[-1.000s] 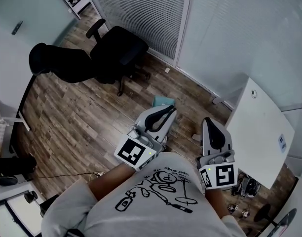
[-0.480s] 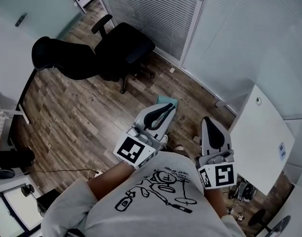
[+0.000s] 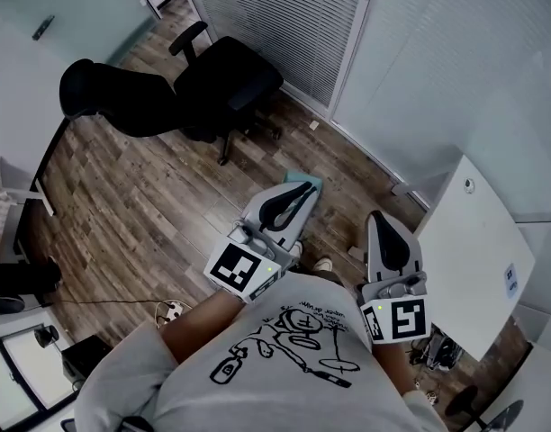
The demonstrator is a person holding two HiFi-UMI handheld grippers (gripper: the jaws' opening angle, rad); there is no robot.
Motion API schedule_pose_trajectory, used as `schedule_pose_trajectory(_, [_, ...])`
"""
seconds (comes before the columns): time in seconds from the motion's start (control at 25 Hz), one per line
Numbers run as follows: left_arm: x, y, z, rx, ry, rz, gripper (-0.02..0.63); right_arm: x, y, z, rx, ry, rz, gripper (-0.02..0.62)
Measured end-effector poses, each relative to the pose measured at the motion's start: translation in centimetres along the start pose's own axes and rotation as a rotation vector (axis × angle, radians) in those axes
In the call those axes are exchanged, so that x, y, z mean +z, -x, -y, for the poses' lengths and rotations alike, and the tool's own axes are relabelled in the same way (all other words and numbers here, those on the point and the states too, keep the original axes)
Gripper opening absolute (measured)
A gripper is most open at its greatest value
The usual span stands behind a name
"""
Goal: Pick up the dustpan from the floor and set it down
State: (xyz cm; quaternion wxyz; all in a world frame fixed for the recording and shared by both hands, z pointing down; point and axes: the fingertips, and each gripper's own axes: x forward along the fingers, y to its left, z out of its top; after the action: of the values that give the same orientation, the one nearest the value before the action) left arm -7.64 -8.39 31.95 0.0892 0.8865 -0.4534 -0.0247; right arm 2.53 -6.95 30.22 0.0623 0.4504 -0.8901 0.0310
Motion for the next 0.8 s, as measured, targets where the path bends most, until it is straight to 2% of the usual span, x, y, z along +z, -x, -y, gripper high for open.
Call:
schedule_pose_trajectory(0.4, [-1.5, -2.7, 4.1, -0.005, -0.023, -0.037, 0.025, -0.7, 3.4, 4.6, -0.010, -0.020, 0.003, 0.003])
schedule_pose_trajectory(0.64, [-3.3, -3.4, 4.6, 0.021, -0.040, -0.088, 0.028, -1.0, 4.6, 6.1, -0.017, -0.040, 0.012, 0.004])
schedule_pose_trajectory(0.8, [-5.6, -3.6, 4.3, 0.031, -0.033, -0.126, 0.055, -1.1, 5.2, 6.3, -0.013, -0.041, 0.018, 0.005])
